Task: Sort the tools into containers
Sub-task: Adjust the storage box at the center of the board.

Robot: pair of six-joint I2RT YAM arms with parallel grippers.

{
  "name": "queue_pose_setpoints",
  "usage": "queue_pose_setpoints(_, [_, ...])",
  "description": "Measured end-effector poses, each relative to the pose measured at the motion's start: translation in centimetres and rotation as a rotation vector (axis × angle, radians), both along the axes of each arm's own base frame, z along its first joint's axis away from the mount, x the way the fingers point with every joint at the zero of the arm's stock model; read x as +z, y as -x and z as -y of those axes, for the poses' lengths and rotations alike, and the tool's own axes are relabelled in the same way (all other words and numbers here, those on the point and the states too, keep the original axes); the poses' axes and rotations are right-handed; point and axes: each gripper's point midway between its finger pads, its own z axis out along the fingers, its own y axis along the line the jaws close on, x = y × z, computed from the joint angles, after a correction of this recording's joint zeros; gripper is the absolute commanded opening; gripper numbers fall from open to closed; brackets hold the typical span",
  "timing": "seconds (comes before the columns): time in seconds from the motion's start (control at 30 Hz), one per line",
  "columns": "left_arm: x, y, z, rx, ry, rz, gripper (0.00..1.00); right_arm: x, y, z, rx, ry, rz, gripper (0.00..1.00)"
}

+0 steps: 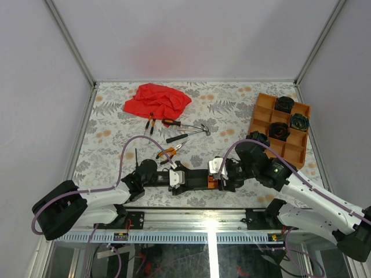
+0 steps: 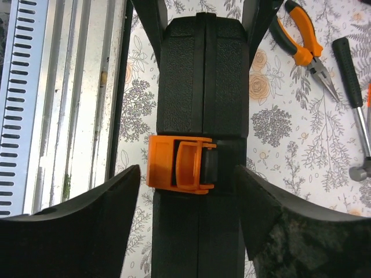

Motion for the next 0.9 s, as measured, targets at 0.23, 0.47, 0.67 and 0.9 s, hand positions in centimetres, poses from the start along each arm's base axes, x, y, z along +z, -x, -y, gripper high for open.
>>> queue_pose_setpoints(0.23, [0.1,-0.2,0.2,0.002,-0.006,-0.005,0.36,0.8,0.2,0.3,0.019,-0.021,0.043,0.62])
queue_pose_setpoints(0.47, [0.1,-0.4,0.3,0.005,-0.01,-0.011,0.36,0.7,0.6,0.5,0.055,-0.016,0.055,0.83])
queue_pose_setpoints(0.67, [0.0,-0.6,0.3,0.009,-0.012,-0.014,0.36,1.8,0.2,0.8,0.042,-0.073,0.153,0.87])
queue_pose_setpoints(0.9, [0.0,-0.7,0.3,0.021,-0.008,-0.055,0.32,2.7,-1.1,1.3,0.018,-0.098,0.288,0.88])
